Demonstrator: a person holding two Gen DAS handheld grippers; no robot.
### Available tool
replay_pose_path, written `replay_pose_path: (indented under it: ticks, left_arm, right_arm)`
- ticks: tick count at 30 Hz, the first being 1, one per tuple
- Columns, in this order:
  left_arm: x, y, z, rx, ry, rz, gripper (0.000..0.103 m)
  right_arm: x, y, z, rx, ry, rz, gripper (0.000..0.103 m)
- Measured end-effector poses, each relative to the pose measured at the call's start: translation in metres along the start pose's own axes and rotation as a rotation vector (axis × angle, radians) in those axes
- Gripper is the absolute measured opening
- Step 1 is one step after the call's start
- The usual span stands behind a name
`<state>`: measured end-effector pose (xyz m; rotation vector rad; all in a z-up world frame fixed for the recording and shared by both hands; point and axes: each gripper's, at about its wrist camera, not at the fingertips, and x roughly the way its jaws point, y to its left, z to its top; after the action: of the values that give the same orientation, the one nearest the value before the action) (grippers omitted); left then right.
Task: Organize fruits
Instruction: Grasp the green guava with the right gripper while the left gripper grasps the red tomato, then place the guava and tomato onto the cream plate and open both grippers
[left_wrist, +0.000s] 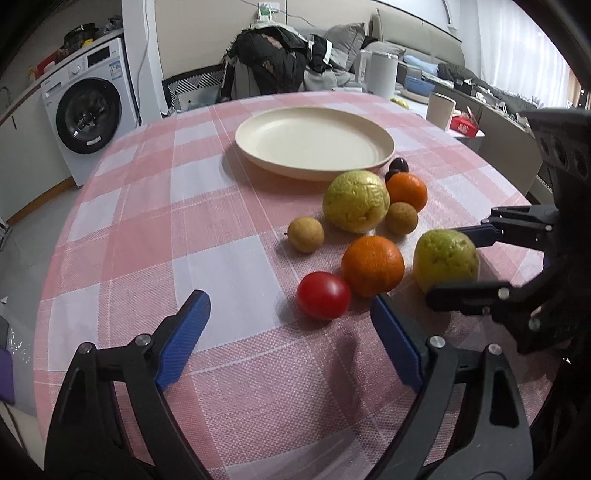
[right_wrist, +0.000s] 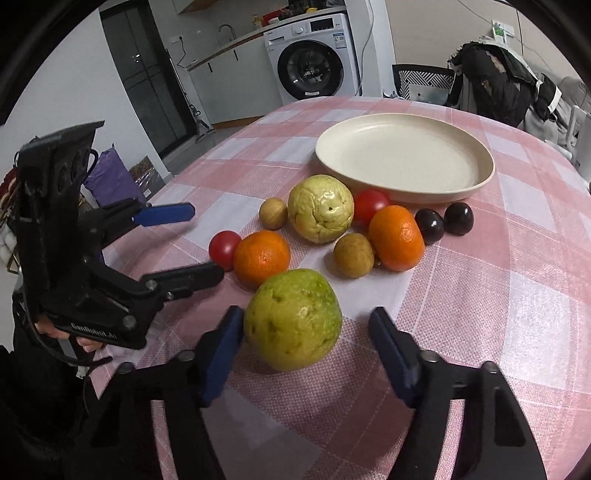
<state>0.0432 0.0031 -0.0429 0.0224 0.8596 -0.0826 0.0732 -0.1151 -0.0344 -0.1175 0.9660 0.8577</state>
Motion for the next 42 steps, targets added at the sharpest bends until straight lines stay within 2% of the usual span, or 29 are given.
replay_pose_path:
  ticks: [2,3,5,8,10,12,14,17,25,31,34,42]
  left_arm:
    - [0.004,0.002,0.0,-0.004,0.016,-0.006,0.084]
    - [0.007,0.003,0.001,-0.007,0.024,-0.007,0.083]
    - [0.012,0.005,0.003,-0.013,0.035,-0.012,0.079]
    - [0.017,0.007,0.003,-0.013,0.05,-0.024,0.067]
    - [0.019,0.006,0.004,-0.006,0.053,-0.032,0.063]
    - [0.02,0.005,0.005,0.002,0.048,-0.058,0.052]
    - [0.019,0.005,0.005,0.002,0.045,-0.077,0.046]
    - [0.017,0.004,0.005,0.005,0.04,-0.116,0.027]
    - [0.009,0.004,0.003,0.006,0.016,-0.1,0.027]
    - [-0.008,0.006,0.01,0.012,-0.061,-0.084,0.027]
    - [-0.012,0.005,0.015,0.008,-0.09,-0.077,0.027]
    - [-0.015,0.0,0.038,-0.018,-0.165,-0.073,0.027]
  right_arm:
    - [-0.002,0.0,0.003,0.004,-0.011,0.013,0.053]
    - [-0.003,-0.001,0.005,0.003,-0.013,0.009,0.052]
    - [-0.003,0.001,0.005,-0.014,-0.019,-0.033,0.051]
    - [-0.003,-0.007,0.008,-0.005,-0.035,-0.05,0.051]
    - [-0.005,-0.012,0.008,0.003,-0.043,-0.065,0.051]
    - [-0.01,-0.018,0.008,0.014,-0.052,-0.07,0.051]
    - [-0.014,-0.022,0.007,0.026,-0.059,-0.078,0.051]
    - [-0.017,-0.029,0.007,0.04,-0.061,-0.086,0.051]
    - [-0.03,-0.043,0.004,0.074,-0.101,-0.11,0.051]
    - [-0.048,-0.049,0.011,0.088,-0.209,-0.174,0.051]
    - [-0.057,-0.055,0.019,0.106,-0.26,-0.178,0.051]
    - [-0.059,-0.068,0.036,0.133,-0.283,-0.221,0.051]
